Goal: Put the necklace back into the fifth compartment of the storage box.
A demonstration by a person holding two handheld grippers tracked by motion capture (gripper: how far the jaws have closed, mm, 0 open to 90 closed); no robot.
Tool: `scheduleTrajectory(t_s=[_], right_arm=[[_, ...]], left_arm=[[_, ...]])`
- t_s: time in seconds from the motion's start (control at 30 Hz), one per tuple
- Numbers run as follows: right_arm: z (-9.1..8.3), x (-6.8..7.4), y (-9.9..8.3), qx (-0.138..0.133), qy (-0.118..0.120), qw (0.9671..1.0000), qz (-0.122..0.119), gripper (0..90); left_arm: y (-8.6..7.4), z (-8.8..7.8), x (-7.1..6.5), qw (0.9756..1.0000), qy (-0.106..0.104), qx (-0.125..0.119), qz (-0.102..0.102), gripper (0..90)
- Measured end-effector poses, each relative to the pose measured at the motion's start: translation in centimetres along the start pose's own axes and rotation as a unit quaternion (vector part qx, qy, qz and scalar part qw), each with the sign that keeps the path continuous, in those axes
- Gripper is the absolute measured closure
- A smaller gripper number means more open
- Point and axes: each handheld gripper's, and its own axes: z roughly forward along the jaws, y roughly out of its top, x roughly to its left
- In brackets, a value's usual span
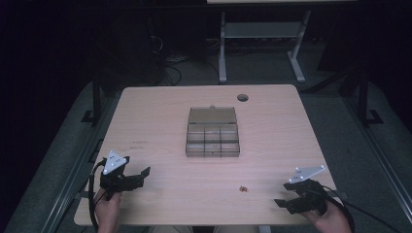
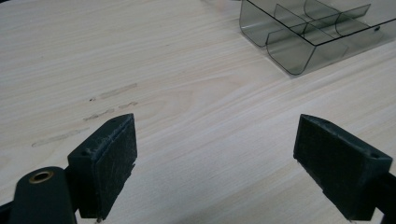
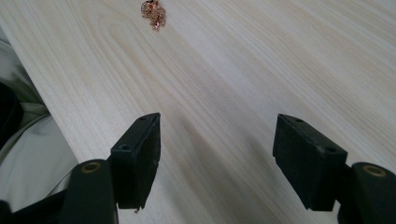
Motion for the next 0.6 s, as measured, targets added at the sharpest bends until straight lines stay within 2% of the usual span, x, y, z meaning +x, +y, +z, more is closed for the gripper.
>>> scheduleTrajectory(t_s=[0.33,0.6], right_arm=[[0.4,0.7,0.8,0.009,0.002,0.9998,-0.018,31.1],[0.6,1.4,1.7,0.013,0.004,0.9992,-0.037,30.2]], left_arm=[[-0.1,-0.1,0.5,1.0000,0.002,0.000,-0.006,13.0],[-0.1,-0.2,0.3,1.0000,0.003,-0.005,-0.007,13.0]])
